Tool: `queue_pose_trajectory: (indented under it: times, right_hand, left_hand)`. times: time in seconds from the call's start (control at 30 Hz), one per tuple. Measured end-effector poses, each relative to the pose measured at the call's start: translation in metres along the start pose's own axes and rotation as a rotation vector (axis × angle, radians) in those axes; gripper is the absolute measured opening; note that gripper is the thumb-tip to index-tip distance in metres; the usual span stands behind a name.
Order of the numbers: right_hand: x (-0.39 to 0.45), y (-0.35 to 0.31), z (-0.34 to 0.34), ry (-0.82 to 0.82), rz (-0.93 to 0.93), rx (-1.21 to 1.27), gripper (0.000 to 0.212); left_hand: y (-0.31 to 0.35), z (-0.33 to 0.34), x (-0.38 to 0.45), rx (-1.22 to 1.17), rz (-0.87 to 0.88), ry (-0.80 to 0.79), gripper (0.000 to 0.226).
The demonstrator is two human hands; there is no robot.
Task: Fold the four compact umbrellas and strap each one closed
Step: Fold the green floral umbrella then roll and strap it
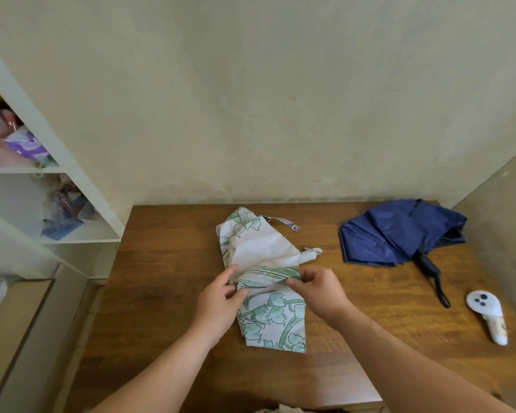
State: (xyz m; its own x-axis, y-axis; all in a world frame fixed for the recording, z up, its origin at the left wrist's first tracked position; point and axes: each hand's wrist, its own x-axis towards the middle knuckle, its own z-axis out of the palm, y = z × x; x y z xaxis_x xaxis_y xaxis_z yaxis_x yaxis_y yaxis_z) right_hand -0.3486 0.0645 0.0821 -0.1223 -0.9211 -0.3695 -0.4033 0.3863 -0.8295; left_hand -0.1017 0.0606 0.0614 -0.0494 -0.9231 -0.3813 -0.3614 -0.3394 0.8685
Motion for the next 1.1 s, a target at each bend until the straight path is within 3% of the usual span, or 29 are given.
queue_pose_trajectory:
  times: [0.23, 0.47, 0.67, 0.8, 1.1]
  right_hand:
    - [-0.006, 0.016, -0.002, 0.031, 0.025, -0.055, 0.008]
    - [-0.012, 0.024, -0.005, 0.047, 0.052, 0.009, 0.014]
    - [-0.024, 0.026, 0.000, -0.041, 0.071, 0.225, 0.015]
    - [-0.030, 0.025, 0.006, -0.032, 0.126, 0.297, 0.029]
    - [-0.047, 0.053, 0.012, -0.028, 0.155, 0.258, 0.015]
  left_hand:
    - [-0.001, -0.002, 0.000, 0.038, -0.040, 0.112, 0.051]
    - [-0.014, -0.002, -0.003, -0.183, -0.135, 0.016, 0.033]
    - [-0.004, -0.002, -0.009, -0.366, -0.224, -0.172, 0.050]
    - [-0.008, 0.001, -0.008, -0.490, -0.321, -0.063, 0.035]
    - [-0.021, 0.004, -0.009, -0.428, -0.472, -0.018, 0.035]
